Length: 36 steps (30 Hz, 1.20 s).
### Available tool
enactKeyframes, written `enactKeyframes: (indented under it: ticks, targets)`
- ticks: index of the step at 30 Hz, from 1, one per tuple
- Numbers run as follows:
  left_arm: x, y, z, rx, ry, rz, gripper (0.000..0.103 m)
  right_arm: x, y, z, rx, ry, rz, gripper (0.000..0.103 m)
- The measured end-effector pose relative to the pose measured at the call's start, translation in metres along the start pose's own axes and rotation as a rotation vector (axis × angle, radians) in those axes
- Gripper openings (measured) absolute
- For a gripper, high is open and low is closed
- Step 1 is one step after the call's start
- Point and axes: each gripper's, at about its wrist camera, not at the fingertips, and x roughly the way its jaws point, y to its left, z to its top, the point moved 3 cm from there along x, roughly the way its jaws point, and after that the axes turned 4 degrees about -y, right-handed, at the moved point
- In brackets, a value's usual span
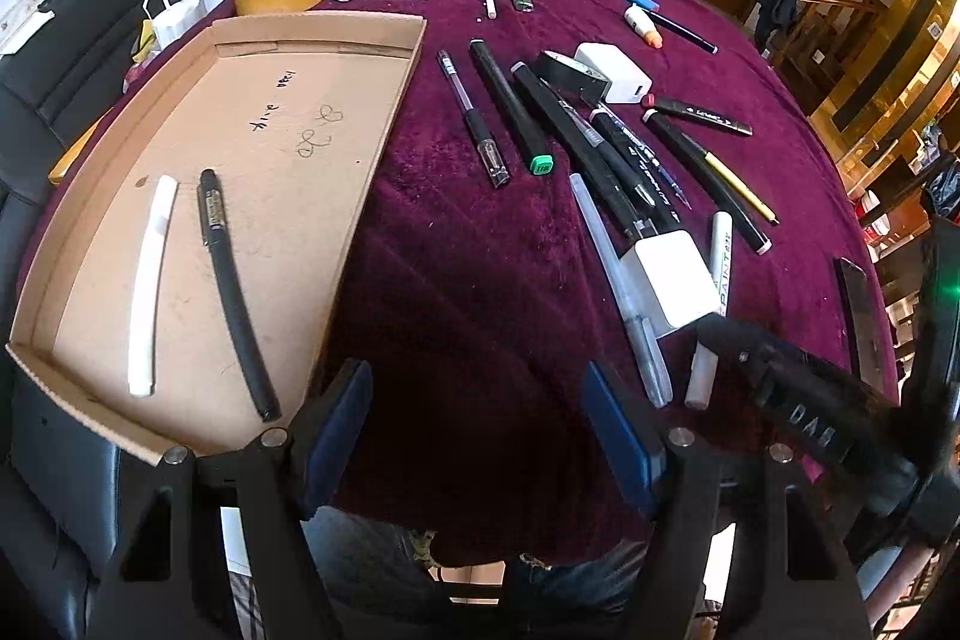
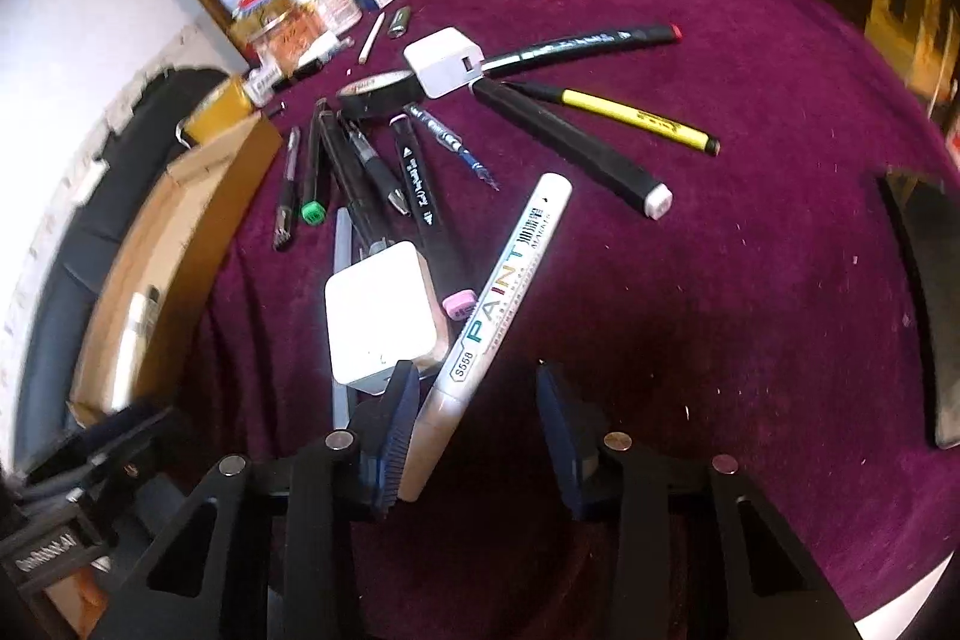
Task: Organize rigid objects
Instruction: 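Grasp the white PAINT marker with the right tool while the left tool grasps the white charger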
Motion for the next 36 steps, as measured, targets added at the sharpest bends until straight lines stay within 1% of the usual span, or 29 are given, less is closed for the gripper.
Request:
enactKeyframes:
  ticks: [3,4,5,6,7,9,12,13,16,20,21,23,26,28,29,30,31,34,36]
  targets:
    - [0.004,-0.002,0.005,-0.003,0.005,-0.002,0.072,0.004,0.012,-0.002,-0.081,-0.004,-0.076,0.043]
    - [0.006,-0.003,0.006,-0.002,0.007,-0.005,0.072,0.006,0.016,-0.002,-0.111,-0.007,-0.106,0.039]
    - [0.007,-0.005,0.007,0.001,0.009,-0.007,0.072,0.008,0.019,-0.002,-0.146,-0.011,-0.143,0.024]
    - [0.007,-0.007,0.009,0.005,0.009,-0.011,0.072,0.009,0.018,-0.001,-0.169,-0.016,-0.190,0.019]
    - [0.008,-0.010,0.011,0.010,0.009,-0.015,0.072,0.009,0.013,0.000,-0.165,-0.020,-0.205,0.015]
    - [0.010,-0.017,0.015,0.020,0.010,-0.031,0.072,0.006,-0.001,0.005,-0.130,-0.013,-0.175,0.014]
    - [0.014,-0.034,0.021,0.042,0.018,-0.067,0.071,0.002,-0.017,0.008,-0.111,-0.023,-0.177,0.014]
    - [0.015,-0.038,0.021,0.047,0.022,-0.078,0.071,0.001,-0.020,0.008,-0.104,-0.027,-0.153,0.014]
    - [0.024,-0.058,0.026,0.066,0.049,-0.116,0.071,-0.003,-0.024,0.004,-0.100,-0.044,-0.115,0.014]
    - [0.039,-0.078,0.034,0.065,0.083,-0.135,0.071,-0.005,-0.028,0.002,-0.094,-0.064,-0.080,0.014]
    - [0.046,-0.084,0.036,0.063,0.099,-0.128,0.071,-0.005,-0.029,0.002,-0.086,-0.067,-0.068,0.014]
    - [0.052,-0.089,0.038,0.052,0.110,-0.137,0.071,-0.004,-0.031,0.003,-0.073,-0.070,-0.047,0.014]
    - [0.064,-0.099,0.039,0.055,0.133,-0.122,0.071,-0.004,-0.034,0.003,-0.058,-0.073,-0.019,0.014]
    - [0.071,-0.103,0.038,0.058,0.149,-0.093,0.071,-0.003,-0.035,0.004,-0.050,-0.074,-0.001,0.014]
    - [0.072,-0.103,0.037,0.059,0.150,-0.081,0.068,-0.003,-0.036,0.004,-0.044,-0.076,0.009,0.014]
    - [0.073,-0.104,0.036,0.066,0.145,-0.047,0.062,-0.004,-0.037,0.003,-0.042,-0.077,0.014,0.014]
    - [0.073,-0.103,0.036,0.064,0.143,-0.036,0.061,-0.003,-0.037,0.003,-0.041,-0.077,0.019,0.014]
    - [0.069,-0.100,0.034,0.045,0.136,-0.044,0.057,-0.003,-0.038,0.003,-0.036,-0.079,0.035,0.014]
    - [0.064,-0.097,0.033,0.042,0.128,-0.054,0.052,-0.003,-0.039,0.003,-0.035,-0.080,0.042,0.014]
